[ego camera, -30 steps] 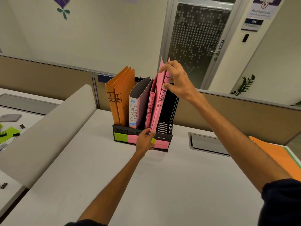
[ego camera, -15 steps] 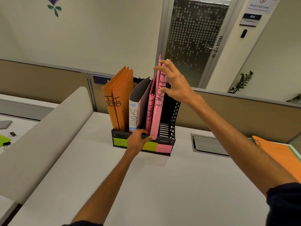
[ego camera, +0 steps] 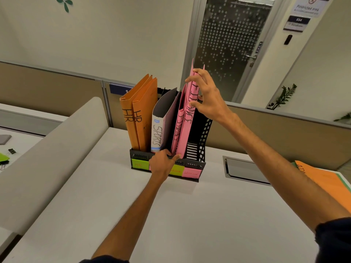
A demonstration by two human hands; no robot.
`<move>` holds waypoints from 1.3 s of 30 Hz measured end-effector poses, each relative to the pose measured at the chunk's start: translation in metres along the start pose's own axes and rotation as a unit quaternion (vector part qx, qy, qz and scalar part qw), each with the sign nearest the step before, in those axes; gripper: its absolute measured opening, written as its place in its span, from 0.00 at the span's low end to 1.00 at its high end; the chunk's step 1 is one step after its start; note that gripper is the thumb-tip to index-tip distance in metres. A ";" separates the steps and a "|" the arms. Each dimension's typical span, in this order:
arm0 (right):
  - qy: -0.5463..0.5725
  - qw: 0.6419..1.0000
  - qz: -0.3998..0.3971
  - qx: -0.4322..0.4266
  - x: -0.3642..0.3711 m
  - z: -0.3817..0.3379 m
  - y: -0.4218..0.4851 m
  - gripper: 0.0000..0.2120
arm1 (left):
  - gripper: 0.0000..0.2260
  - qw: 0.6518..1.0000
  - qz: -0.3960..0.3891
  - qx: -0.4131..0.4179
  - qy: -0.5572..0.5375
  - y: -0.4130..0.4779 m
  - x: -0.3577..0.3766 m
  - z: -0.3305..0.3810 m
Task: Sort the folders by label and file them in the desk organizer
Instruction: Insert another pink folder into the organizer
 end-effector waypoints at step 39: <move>-0.157 0.982 -0.019 0.099 -0.009 0.044 0.007 0.48 | 0.15 0.998 -0.030 0.048 0.032 -0.004 0.021 0.003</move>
Point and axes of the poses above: each hand's wrist, its own y-axis towards the middle knuckle, its own x-axis out of the palm, z = x × y, the point moved 7 cm from there along y, towards the middle knuckle, and after that the axes turned 11 degrees about -z, right-handed, at the moved point
